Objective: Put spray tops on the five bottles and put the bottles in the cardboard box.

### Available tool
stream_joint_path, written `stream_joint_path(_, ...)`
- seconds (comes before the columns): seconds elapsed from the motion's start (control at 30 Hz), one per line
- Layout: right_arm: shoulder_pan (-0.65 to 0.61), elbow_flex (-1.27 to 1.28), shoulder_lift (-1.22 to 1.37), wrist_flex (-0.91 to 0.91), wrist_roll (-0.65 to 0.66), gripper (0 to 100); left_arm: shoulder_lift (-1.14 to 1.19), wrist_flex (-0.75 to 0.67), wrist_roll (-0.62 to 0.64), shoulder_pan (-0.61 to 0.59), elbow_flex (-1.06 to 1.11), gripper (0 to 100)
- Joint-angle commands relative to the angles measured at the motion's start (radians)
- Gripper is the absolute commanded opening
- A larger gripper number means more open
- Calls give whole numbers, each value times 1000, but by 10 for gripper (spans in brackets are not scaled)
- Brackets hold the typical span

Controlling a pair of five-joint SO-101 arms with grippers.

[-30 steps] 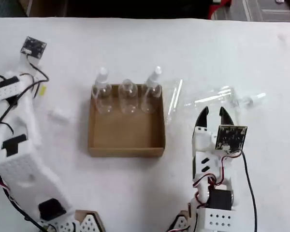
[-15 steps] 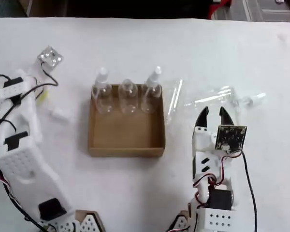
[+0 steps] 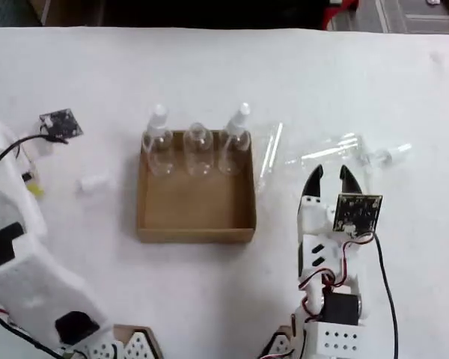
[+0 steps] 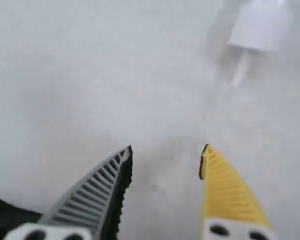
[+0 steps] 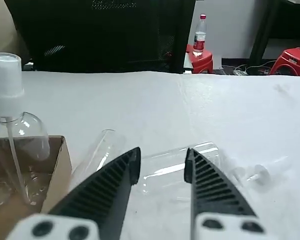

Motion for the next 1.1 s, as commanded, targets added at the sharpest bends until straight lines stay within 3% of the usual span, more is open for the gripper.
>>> stream_joint_path(0.0,-8,9,-5,2,15,127,-166,170,-84,22,-6,226)
stream_joint_path(0.4,-8,9,-5,2,15,127,-31,224,-87,199,-25,229)
stream_joint_path(0.57,-8,9,-5,2,15,127,33,233,-86,214,-118,234)
stream_joint_path(0.73,-8,9,-5,-1,15,127,85,284,-86,236,-167,328)
stream_joint_path(1.07,-10,9,-5,-2,15,127,127,305,-94,283,-160,302)
